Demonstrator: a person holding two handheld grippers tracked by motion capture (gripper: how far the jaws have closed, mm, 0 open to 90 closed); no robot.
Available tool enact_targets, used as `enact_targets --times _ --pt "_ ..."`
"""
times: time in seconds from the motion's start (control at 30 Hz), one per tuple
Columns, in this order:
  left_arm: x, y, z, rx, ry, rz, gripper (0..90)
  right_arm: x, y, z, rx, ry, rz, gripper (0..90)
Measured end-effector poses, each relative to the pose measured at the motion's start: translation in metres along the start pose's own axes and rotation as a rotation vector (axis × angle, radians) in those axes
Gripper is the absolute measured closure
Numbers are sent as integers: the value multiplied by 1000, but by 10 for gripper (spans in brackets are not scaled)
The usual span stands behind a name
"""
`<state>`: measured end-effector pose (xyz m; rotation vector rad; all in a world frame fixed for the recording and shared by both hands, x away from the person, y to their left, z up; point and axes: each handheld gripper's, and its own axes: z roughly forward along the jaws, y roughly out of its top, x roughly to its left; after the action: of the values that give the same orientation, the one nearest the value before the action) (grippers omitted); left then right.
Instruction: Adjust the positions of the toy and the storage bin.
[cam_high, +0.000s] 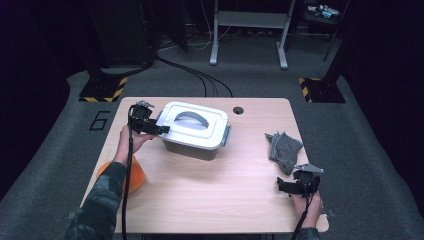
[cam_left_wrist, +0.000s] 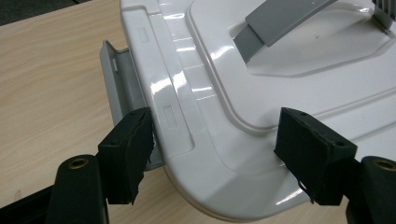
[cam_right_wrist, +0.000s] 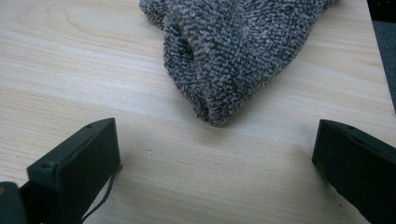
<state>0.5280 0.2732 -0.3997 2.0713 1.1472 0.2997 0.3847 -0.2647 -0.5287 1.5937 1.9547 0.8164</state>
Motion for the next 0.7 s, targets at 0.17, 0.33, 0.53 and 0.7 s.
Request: enact_targets --times 0.17,0.33,0.53,0.7 --pt "-3 2 2 -8 11 7 282 0 0 0 2 -1 2 0" --pt "-7 3 2 -7 37 -21 259 0 0 0 3 0 1 0" --pt "-9 2 -10 -35 49 -43 190 0 0 0 0 1 -1 0" --pt "-20 -1 -21 -57 37 -34 144 0 0 0 2 -1 3 1"
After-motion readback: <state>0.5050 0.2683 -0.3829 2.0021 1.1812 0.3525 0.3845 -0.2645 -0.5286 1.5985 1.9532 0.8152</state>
